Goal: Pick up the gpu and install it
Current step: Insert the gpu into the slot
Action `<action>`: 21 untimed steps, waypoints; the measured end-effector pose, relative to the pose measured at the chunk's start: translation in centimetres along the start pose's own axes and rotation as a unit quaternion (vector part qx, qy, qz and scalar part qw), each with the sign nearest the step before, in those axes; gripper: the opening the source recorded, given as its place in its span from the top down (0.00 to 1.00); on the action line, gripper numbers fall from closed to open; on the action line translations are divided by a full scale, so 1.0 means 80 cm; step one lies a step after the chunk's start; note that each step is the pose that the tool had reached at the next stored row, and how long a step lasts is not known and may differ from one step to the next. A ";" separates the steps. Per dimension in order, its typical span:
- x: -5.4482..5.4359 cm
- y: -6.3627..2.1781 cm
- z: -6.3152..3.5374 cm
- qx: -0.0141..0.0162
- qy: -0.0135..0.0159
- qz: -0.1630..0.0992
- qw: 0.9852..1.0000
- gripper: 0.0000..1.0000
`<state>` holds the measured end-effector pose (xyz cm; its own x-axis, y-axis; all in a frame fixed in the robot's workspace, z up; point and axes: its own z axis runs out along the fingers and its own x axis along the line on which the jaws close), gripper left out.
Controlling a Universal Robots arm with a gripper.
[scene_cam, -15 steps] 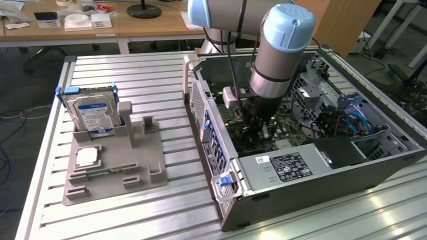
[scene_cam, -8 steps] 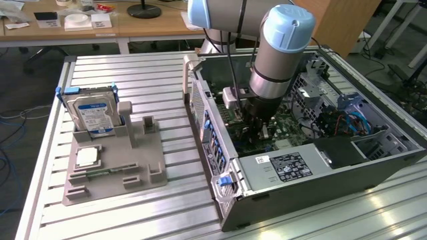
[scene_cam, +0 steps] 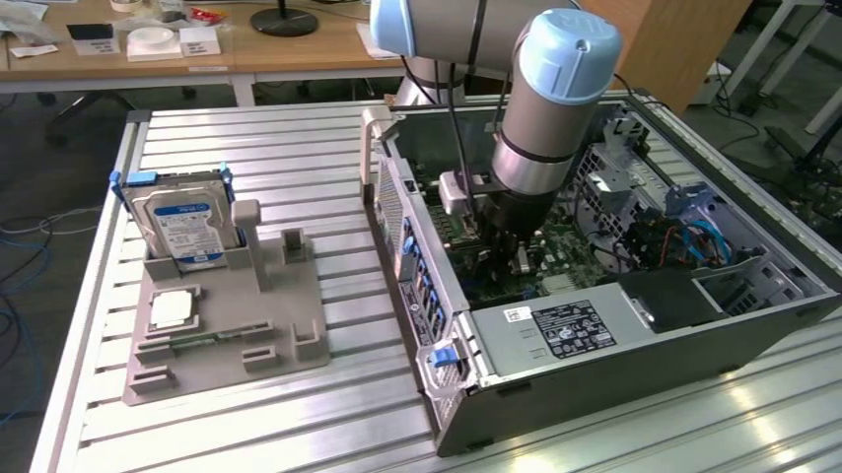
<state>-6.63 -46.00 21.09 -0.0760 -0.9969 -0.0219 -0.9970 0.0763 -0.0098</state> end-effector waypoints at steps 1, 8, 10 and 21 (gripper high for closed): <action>0.000 0.000 -0.001 0.000 0.000 0.000 1.000 0.72; 0.000 0.000 -0.004 0.000 0.001 0.000 1.000 0.72; 0.000 0.000 -0.004 0.000 0.001 0.000 1.000 0.72; 0.002 0.000 -0.004 0.000 0.001 0.000 1.000 0.72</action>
<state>-6.64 -46.18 21.38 -0.0760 -0.9969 -0.0205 -0.9970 0.0762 -0.0092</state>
